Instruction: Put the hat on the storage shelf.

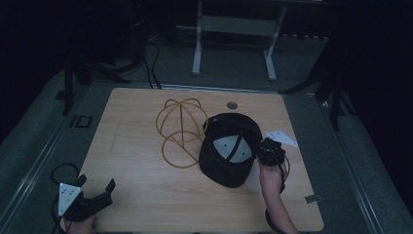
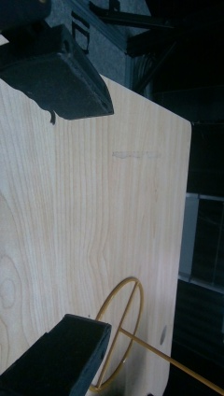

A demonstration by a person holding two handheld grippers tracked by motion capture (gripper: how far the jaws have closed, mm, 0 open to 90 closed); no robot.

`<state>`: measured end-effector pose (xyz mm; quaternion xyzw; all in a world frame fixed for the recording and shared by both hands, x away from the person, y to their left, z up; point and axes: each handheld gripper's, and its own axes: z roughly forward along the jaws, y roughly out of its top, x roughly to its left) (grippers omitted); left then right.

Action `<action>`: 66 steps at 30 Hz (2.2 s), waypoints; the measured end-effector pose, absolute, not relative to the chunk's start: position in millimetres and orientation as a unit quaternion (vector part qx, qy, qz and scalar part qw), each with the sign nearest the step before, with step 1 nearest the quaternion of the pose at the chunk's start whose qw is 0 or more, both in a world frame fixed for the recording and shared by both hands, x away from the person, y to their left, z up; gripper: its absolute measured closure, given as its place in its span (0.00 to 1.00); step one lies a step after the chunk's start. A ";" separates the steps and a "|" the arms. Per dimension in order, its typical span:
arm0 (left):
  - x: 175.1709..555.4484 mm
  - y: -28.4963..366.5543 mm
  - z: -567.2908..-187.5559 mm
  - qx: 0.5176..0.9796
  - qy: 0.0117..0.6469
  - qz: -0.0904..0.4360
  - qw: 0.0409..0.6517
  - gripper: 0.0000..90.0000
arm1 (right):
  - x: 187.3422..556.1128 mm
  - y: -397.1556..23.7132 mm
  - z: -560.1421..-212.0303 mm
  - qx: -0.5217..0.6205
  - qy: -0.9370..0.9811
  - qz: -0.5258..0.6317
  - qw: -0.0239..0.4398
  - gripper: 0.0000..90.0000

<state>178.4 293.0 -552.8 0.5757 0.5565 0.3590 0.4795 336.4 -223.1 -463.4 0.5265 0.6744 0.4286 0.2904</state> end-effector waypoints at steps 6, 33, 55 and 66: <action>179.3 286.9 -553.2 0.585 0.553 0.350 0.480 0.01 | 326.2 -229.6 -439.3 0.514 0.659 0.460 0.301 0.98; 203.3 159.5 -511.8 0.713 0.416 0.181 0.534 0.10 | 272.1 -247.8 -397.7 0.451 0.663 0.512 0.309 0.98; 236.8 79.8 -486.0 0.759 0.340 0.148 0.536 0.17 | 253.8 -216.4 -402.2 0.399 0.695 0.530 0.276 0.98; 251.9 71.5 -472.1 0.761 0.332 0.144 0.539 0.25 | 244.2 -209.3 -399.3 0.371 0.707 0.544 0.257 0.97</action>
